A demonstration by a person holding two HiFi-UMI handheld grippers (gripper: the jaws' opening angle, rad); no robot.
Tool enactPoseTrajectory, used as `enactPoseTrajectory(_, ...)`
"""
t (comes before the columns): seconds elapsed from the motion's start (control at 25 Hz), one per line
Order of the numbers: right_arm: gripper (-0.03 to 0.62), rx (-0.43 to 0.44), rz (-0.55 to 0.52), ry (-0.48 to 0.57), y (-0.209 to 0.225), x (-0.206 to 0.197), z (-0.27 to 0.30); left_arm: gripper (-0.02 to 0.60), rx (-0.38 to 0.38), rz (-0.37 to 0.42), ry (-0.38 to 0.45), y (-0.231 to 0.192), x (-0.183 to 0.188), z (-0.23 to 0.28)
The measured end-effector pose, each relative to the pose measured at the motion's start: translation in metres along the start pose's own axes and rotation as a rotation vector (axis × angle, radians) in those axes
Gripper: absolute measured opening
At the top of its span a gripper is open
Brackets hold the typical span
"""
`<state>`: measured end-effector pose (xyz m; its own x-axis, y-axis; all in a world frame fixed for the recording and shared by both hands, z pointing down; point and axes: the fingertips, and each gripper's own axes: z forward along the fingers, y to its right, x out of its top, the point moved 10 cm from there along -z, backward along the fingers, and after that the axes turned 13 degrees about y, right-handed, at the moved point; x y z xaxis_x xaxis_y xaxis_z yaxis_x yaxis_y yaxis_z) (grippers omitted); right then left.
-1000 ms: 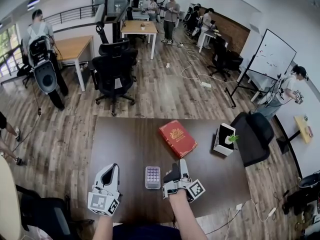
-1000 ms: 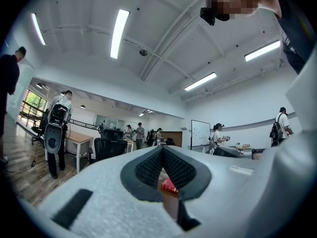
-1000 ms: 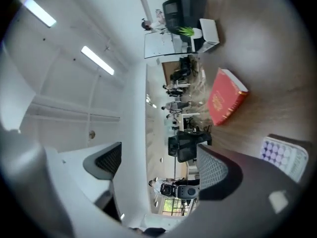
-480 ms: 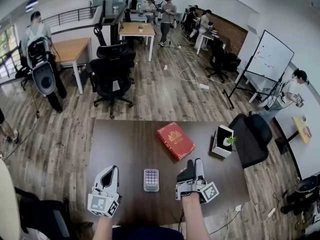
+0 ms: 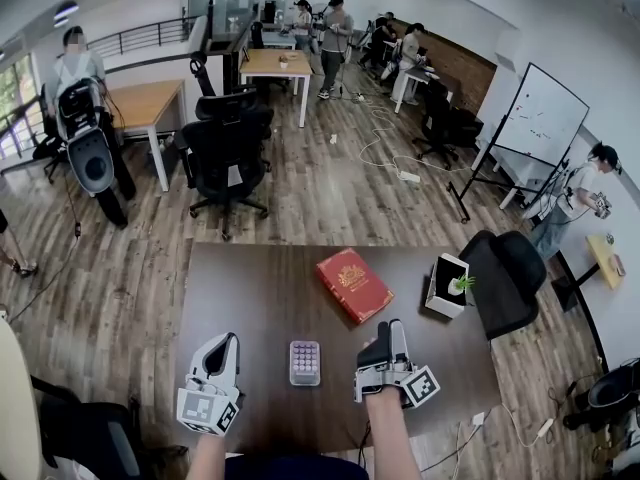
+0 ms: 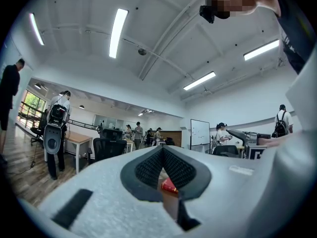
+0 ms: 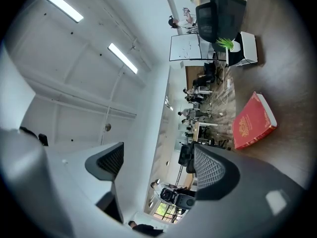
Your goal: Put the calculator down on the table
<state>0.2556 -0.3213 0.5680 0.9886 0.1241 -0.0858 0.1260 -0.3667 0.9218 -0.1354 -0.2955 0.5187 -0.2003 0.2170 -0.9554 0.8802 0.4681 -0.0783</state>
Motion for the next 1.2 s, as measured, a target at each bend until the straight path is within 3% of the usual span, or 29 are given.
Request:
enactPoseTrajectory(0.12, 0.436, 0.011, -0.155, -0.048, -0.010, 0.002, 0.002, -0.005, -0.003, 0.003, -0.006, 0.000, 0.001, 0.000)
enactPoseTrajectory(0.44, 0.419, 0.097, -0.830, -0.301, -0.046, -0.002, 0.012, -0.005, -0.010, 0.001, -0.018, 0.003, 0.001, 0.002)
enactPoseTrajectory(0.6, 0.392, 0.121, -1.159, -0.374, -0.061, -0.008, 0.011, -0.005, -0.017, -0.001, -0.024, 0.007, 0.000, 0.003)
enactPoseTrajectory(0.92, 0.380, 0.106, -1.147, -0.374, -0.059, -0.004, 0.007, -0.005, -0.013, 0.019, -0.026, 0.007, 0.000, 0.002)
enactPoseTrajectory(1.0, 0.352, 0.097, -1.141, -0.361, -0.061, -0.003, 0.005, -0.005, -0.013, 0.018, -0.027, 0.007, 0.002, 0.002)
enactPoseTrajectory(1.08, 0.263, 0.084, -1.162, -0.350, -0.063, -0.001, 0.003, -0.005, -0.010, 0.013, -0.021, 0.009, 0.002, 0.000)
enactPoseTrajectory(1.2, 0.062, 0.068, -1.150, -0.339, -0.064, 0.001, 0.002, -0.005, -0.006, 0.012, -0.022, 0.010, 0.000, -0.003)
